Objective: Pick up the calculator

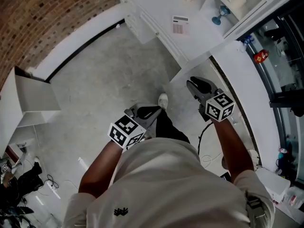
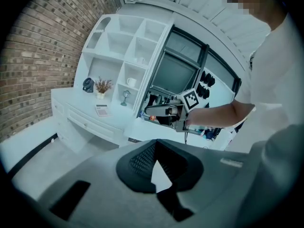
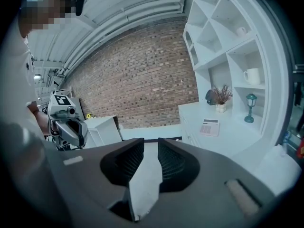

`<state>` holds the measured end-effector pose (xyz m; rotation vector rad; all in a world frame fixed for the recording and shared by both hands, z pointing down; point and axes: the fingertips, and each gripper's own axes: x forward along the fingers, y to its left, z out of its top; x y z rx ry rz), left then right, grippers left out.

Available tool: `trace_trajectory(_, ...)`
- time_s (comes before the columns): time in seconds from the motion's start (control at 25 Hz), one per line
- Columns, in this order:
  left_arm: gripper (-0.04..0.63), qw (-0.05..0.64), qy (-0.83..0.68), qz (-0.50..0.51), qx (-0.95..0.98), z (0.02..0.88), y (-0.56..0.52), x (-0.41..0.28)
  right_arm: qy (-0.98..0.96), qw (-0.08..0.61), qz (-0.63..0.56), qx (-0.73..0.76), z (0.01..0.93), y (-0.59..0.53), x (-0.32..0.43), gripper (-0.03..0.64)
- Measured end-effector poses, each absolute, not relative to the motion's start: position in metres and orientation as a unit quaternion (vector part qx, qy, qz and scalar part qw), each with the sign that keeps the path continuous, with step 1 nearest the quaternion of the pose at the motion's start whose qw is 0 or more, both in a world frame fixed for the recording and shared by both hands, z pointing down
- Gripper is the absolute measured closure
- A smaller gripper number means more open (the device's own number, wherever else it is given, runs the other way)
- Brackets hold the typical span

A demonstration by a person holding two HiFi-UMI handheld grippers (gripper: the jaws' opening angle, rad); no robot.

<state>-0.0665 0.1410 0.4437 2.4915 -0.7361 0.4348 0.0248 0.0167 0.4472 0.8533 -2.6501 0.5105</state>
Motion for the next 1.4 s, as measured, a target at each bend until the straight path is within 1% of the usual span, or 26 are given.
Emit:
trace_trajectory(0.28, 0.589, 0.246, -0.274, 0.183, 0.911, 0.442, 0.043, -0.057, -0.926, 0.156, 0.180, 0.293, 0.460, -0.090, 0.033, 0.511)
trace_trajectory(0.48, 0.589, 0.252, -0.277, 0.185, 0.909, 0.438, -0.026, -0.036, -0.928, 0.169, 0.178, 0.279, 0.474, -0.174, 0.050, 0.509)
trace_trajectory(0.76, 0.589, 0.264, -0.281, 0.193, 0.902, 0.447, -0.092, -0.011, -0.933, 0.186, 0.173, 0.255, 0.507, -0.268, 0.070, 0.503)
trace_trajectory(1.08, 0.589, 0.278, -0.281, 0.188, 0.899, 0.451, -0.141, -0.012, -0.928, 0.209, 0.186, 0.246, 0.545, -0.346, 0.072, 0.467)
trace_trajectory(1.4, 0.589, 0.283, -0.256, 0.193, 0.904, 0.458, -0.193, -0.031, -0.911, 0.239, 0.212, 0.261, 0.585, -0.418, 0.065, 0.426)
